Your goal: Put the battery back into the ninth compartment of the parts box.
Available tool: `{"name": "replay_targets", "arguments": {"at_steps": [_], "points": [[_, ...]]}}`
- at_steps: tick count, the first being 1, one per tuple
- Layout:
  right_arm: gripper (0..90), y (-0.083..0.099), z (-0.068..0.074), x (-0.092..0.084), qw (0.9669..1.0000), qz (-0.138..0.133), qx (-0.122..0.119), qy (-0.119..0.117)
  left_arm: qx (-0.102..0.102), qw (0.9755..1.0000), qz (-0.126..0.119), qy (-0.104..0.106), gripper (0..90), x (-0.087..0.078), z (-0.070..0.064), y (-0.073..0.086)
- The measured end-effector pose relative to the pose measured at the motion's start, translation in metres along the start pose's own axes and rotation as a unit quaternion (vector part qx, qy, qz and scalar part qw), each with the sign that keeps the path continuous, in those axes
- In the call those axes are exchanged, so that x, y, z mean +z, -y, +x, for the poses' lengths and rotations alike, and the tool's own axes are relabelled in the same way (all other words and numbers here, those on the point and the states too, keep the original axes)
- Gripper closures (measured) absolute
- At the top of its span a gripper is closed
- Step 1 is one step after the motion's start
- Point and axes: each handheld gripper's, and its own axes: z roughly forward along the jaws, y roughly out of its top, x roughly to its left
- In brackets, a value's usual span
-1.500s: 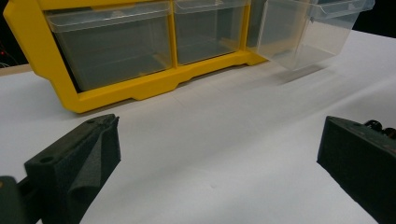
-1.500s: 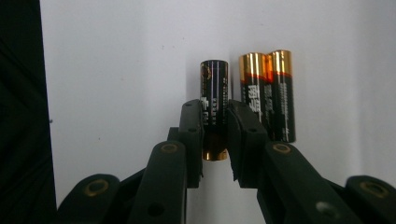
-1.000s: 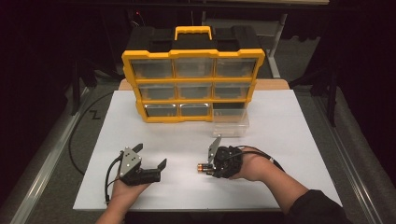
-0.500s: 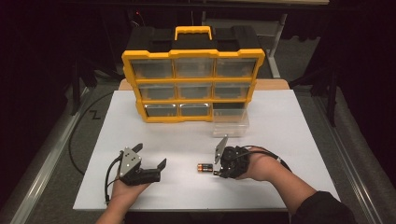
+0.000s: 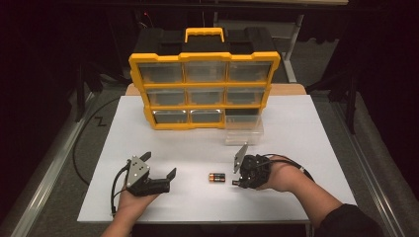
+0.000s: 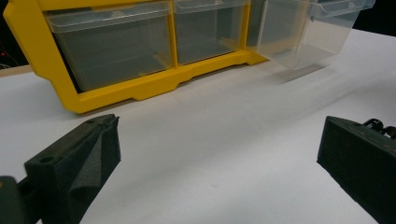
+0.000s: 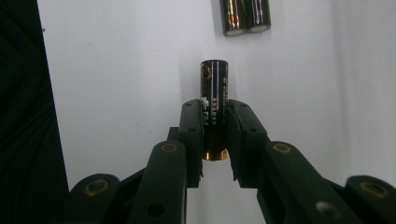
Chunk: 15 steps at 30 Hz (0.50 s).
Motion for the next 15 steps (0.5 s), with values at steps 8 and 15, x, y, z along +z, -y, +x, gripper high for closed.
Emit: {"name": "replay_targets", "arguments": {"at_steps": [8,15], "points": [[78.8,0.01,-0.004,-0.004,1.0,-0.003,-0.002,0.009,0.0,1.0,0.0,0.0,0.3,0.0,0.0,0.0],[78.8,0.017,-0.006,-0.005,0.9999,0.0,0.007,0.011,0.0,1.0,0.0,0.0,0.3,0.0,0.0,0.0]]}}
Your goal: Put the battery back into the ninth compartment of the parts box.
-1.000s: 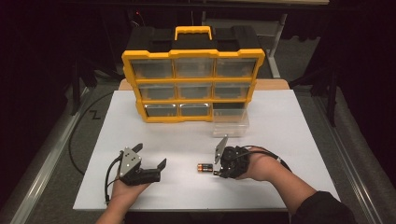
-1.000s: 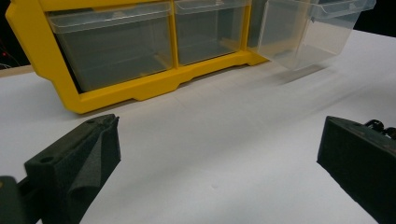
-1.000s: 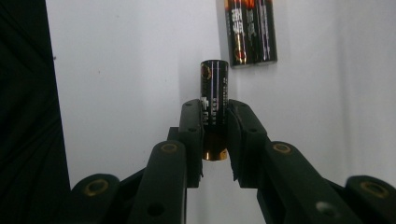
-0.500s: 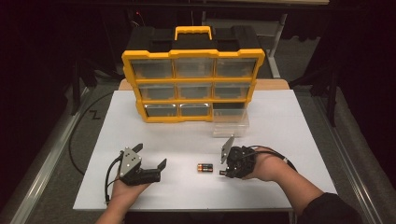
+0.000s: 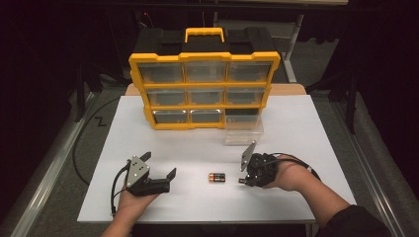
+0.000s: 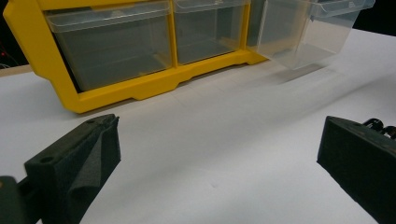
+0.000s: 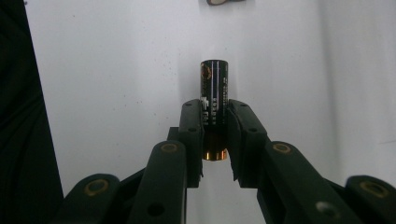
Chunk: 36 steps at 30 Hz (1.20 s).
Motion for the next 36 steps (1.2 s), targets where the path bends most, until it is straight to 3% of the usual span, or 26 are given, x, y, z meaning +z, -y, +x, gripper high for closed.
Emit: {"name": "replay_targets", "arguments": {"at_steps": [1,5,6,8,12,13,17,22,23,27,36], "points": [[78.8,0.001,-0.002,0.0,1.0,0.0,-0.009,0.0,0.0,1.0,0.0,0.0,0.3,0.0,0.0,0.0],[78.8,0.004,-0.001,-0.001,1.0,0.002,0.008,-0.001,0.004,1.0,0.001,0.0,0.3,0.0,0.0,0.0],[78.8,0.004,-0.003,-0.001,1.0,-0.002,-0.004,0.0,0.003,1.0,0.0,0.001,0.3,0.0,-0.001,0.0],[78.8,0.006,-0.002,-0.002,0.9999,0.007,0.009,-0.004,0.003,1.0,0.0,0.0,0.3,0.0,0.0,0.0],[78.8,0.009,-0.005,-0.003,1.0,0.0,0.001,-0.001,0.003,1.0,0.001,0.001,0.3,0.0,0.0,0.0],[78.8,0.01,-0.004,-0.004,0.9999,0.004,0.013,-0.003,0.003,1.0,0.001,0.002,0.3,0.0,0.0,0.0],[78.8,0.012,-0.007,-0.005,1.0,-0.002,0.002,-0.001,0.006,1.0,0.001,0.003,0.3,0.001,-0.001,0.001],[78.8,0.014,-0.009,-0.009,0.9999,0.006,0.014,-0.002,0.007,1.0,0.001,0.004,0.3,0.001,-0.001,0.001],[78.8,0.014,-0.01,-0.009,1.0,0.002,0.006,-0.001,0.006,1.0,0.001,0.003,0.3,0.001,-0.001,0.001],[78.8,0.015,-0.011,-0.012,0.9999,0.002,0.016,-0.001,0.007,1.0,0.001,0.003,0.3,0.001,-0.001,0.001],[78.8,0.015,-0.015,-0.013,0.9999,0.004,0.01,-0.005,0.006,1.0,0.002,0.004,0.3,0.001,0.0,0.001]]}}
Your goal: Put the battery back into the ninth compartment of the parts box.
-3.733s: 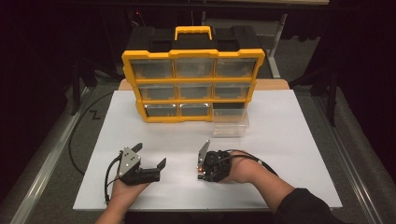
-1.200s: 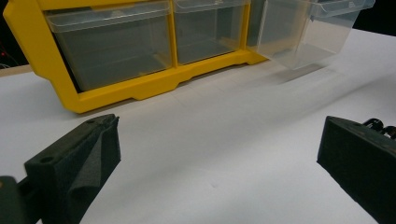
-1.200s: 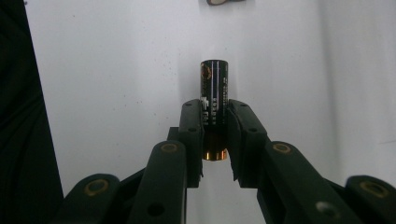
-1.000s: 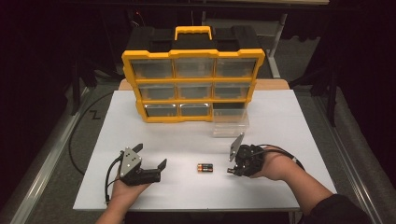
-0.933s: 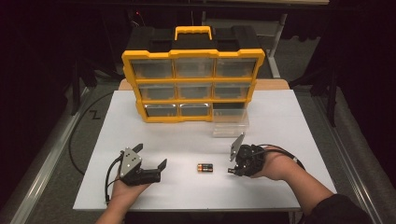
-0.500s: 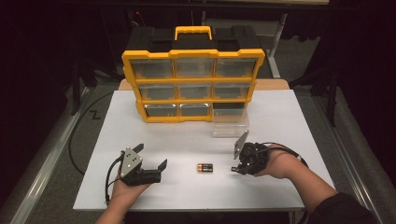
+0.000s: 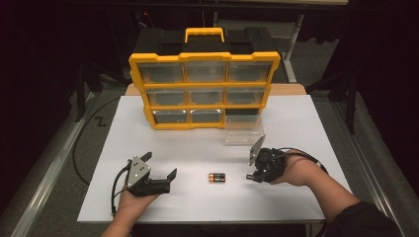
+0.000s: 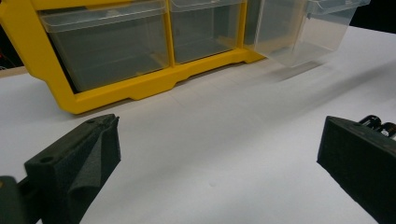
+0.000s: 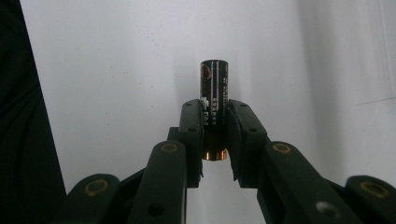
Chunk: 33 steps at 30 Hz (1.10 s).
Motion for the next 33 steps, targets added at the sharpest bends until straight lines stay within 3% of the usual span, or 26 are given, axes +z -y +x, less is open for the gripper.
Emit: {"name": "replay_targets", "arguments": {"at_steps": [33], "points": [[78.8,-0.012,-0.006,-0.03,1.0,0.0,-0.003,0.007,-0.004,1.0,0.0,0.003,0.3,0.001,-0.001,0.001]]}}
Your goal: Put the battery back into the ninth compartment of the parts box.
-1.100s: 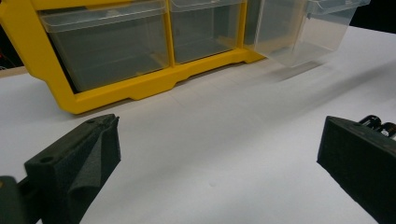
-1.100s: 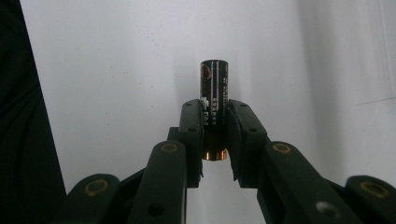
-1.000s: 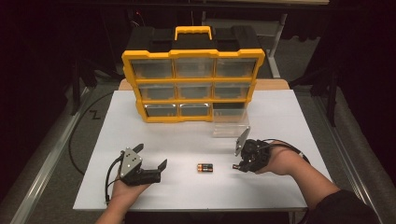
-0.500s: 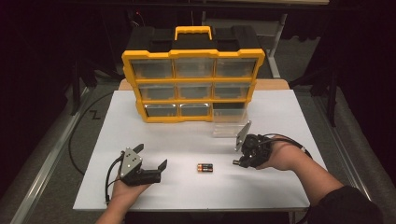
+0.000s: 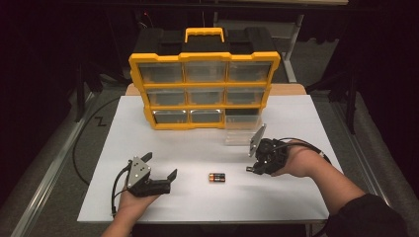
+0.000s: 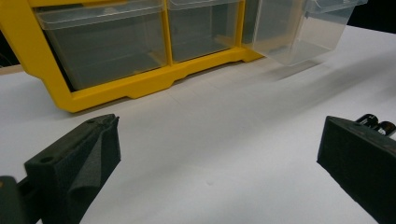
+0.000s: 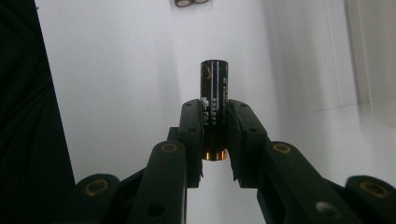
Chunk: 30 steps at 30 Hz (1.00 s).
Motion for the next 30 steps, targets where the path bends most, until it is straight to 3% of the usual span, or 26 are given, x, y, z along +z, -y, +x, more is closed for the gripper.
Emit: {"name": "replay_targets", "arguments": {"at_steps": [22,30], "points": [[78.8,-0.016,-0.011,-0.019,0.9999,-0.002,-0.01,0.003,0.0,1.0,-0.001,0.001,0.3,-0.001,0.0,0.0],[78.8,-0.017,-0.016,-0.022,1.0,0.001,-0.001,0.002,-0.001,1.0,0.0,0.003,0.3,0.0,0.0,0.0]]}}
